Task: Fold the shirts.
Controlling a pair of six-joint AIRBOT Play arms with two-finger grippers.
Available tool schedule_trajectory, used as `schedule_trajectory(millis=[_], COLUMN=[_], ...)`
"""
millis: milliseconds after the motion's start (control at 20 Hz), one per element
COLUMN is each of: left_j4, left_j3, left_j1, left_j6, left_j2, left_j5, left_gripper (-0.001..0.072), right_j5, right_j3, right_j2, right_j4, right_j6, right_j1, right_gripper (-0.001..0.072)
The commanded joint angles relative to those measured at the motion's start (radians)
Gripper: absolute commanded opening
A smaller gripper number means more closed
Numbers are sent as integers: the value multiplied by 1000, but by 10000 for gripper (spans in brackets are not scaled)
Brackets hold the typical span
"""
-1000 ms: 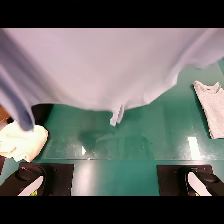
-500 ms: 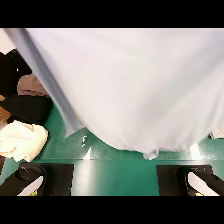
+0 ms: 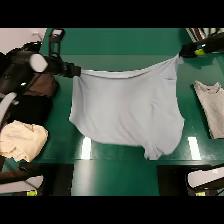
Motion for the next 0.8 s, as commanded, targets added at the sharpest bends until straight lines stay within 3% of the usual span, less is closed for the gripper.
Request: schedule_trajectory(millis=[0, 200, 450, 750], left_j4=[7, -16, -17, -12], left_j3=[92, 146, 182, 200], left_j1=[46, 72, 72, 72], left_j6=[-4, -3, -3, 94], left_j2=[-207, -248, -194, 191], left_j5=[115, 198, 120, 130], left_gripper=[28, 28, 27, 28], right_j5=[-171, -261, -251, -219], right_j3=[1, 0, 0, 0], right_j2=[-103, -108, -69, 209], right_j4=[2, 4, 3, 3], right_j6=[21, 39, 34, -13], right_j1=[3, 4, 24, 23], right_gripper=[10, 10, 10, 10])
